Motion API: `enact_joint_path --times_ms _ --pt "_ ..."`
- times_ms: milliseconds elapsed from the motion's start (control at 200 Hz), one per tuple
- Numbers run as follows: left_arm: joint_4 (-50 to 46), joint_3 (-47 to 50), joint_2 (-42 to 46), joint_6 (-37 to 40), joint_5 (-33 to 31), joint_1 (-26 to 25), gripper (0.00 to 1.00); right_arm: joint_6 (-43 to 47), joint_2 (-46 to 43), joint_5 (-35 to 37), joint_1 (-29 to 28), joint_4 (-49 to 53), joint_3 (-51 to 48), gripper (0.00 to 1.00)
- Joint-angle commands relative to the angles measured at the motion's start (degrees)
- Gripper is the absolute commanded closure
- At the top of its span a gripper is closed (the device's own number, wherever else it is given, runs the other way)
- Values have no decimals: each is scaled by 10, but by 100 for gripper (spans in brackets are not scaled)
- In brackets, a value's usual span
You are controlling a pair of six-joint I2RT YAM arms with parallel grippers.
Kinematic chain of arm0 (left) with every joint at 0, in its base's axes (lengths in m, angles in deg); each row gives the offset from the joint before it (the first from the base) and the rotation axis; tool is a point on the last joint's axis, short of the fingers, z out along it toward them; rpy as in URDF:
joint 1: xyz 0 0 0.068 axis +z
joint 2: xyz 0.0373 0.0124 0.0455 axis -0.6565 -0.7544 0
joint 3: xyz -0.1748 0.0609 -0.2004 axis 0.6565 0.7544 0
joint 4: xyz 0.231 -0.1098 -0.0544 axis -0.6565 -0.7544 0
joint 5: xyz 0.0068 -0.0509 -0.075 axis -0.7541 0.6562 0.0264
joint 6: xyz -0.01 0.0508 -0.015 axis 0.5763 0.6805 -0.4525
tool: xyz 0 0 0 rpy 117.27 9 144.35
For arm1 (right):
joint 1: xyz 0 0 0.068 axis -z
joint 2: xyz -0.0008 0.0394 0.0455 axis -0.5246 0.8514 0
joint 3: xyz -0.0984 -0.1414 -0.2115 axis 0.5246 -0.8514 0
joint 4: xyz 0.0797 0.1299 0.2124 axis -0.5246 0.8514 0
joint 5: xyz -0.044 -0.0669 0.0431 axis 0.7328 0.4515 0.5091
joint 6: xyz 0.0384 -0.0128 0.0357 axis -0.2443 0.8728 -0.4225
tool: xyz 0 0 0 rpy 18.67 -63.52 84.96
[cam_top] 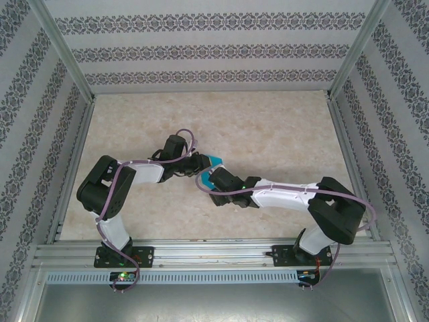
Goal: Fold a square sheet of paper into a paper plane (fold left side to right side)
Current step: Fourth fold the wing at the center of the table.
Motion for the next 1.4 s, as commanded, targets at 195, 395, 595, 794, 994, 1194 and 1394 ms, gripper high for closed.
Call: enact_joint_path --times_ms 195,395,595,794,994,1194,1394 --pt "-13 -2 18 -10 -1 -10 79 8 46 46 -5 -5 29 43" --pt "-16 -3 17 -10 -2 -10 79 7 62 58 -5 -8 37 50" --pt "-20 -4 16 -7 -5 -10 80 5 60 65 -5 -7 35 56" --pt "-22 -2 13 -8 -7 -10 80 4 58 66 -5 -7 33 61" --pt "-26 -1 13 -5 -10 -10 80 4 57 64 -5 -7 32 64" --pt "-28 -1 12 -4 -12 -10 80 1 61 64 -5 -6 31 69" --pt "-29 -1 10 -4 -14 -10 79 -1 67 63 -5 -4 34 72"
